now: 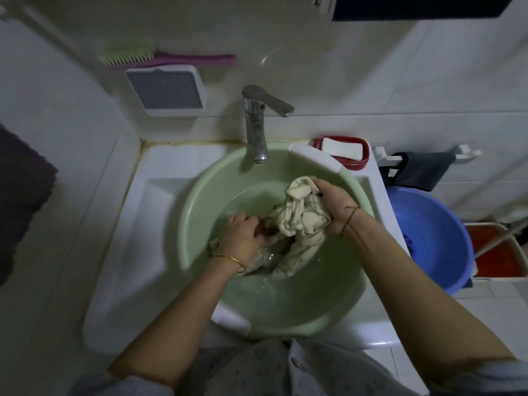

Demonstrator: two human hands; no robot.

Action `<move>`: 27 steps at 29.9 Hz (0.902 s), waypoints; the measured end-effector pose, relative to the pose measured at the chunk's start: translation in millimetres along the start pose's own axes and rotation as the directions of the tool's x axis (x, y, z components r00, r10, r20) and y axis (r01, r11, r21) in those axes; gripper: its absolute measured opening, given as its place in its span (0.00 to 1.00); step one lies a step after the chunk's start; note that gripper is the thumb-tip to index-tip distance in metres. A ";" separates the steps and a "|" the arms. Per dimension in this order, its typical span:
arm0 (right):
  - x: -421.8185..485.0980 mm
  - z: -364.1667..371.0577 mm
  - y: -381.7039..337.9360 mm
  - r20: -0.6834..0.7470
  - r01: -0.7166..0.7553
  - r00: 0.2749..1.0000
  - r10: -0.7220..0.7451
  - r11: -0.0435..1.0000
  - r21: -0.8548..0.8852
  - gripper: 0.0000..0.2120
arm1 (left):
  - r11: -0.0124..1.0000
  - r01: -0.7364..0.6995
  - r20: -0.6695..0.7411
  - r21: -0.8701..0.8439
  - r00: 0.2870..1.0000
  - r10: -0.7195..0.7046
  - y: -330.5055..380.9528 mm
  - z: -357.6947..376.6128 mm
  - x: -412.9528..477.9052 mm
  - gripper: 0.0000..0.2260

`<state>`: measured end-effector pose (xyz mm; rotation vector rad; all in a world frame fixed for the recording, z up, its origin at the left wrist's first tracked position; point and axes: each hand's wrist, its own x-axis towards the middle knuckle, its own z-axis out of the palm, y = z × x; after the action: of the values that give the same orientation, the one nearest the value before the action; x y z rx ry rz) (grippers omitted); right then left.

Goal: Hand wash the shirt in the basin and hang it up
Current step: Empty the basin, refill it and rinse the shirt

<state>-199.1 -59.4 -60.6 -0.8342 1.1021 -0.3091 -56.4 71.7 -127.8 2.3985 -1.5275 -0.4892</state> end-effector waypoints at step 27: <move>-6.3 24.8 75.8 0.239 0.154 0.964 -0.115 -0.492 -0.857 0.31 | 0.959 -0.125 0.401 0.254 0.916 0.013 -9.5 6.8 -4.3 0.31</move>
<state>-193.2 5.8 -106.6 -2.7851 0.9669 0.8065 -53.1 79.4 -137.1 2.5492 -1.9589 -0.8406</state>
